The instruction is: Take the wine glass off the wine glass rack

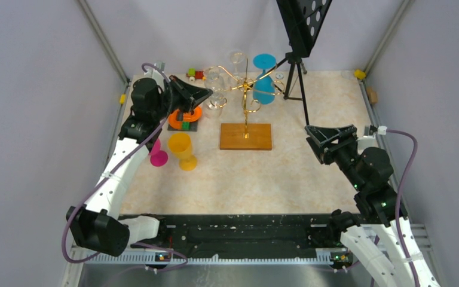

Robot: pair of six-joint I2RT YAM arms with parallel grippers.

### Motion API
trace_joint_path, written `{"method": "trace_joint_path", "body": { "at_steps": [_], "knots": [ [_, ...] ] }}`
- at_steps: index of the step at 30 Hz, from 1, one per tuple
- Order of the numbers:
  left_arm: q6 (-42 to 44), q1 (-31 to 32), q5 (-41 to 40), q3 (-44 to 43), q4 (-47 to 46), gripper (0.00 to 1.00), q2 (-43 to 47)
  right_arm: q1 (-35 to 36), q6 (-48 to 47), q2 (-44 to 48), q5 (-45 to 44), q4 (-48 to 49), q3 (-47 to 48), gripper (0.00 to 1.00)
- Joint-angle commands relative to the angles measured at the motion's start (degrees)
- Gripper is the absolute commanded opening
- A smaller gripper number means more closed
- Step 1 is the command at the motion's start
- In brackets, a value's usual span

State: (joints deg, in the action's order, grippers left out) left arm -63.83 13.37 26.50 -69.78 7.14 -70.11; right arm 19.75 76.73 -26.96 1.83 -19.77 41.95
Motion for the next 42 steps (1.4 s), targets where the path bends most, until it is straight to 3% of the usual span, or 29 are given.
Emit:
{"method": "trace_joint_path", "body": {
  "at_steps": [1,9,16,42],
  "knots": [
    [-0.4,-0.3,1.1,-3.0,-10.1,0.00,-0.4,0.4,0.3,0.1,0.1,1.5,-0.4,0.60],
    [-4.6,0.1,9.2,-2.0,-18.9,0.00,-2.8,0.3,0.2,0.1,0.0,1.1,-0.4,0.61],
    [-3.6,0.6,12.7,-2.0,-18.7,0.00,-3.2,0.3,0.1,0.1,0.5,1.6,-0.5,0.71],
    [2.2,4.0,22.4,-6.1,-12.6,0.00,-5.8,0.3,0.2,0.0,1.8,4.6,-1.5,0.73]
  ]
}}
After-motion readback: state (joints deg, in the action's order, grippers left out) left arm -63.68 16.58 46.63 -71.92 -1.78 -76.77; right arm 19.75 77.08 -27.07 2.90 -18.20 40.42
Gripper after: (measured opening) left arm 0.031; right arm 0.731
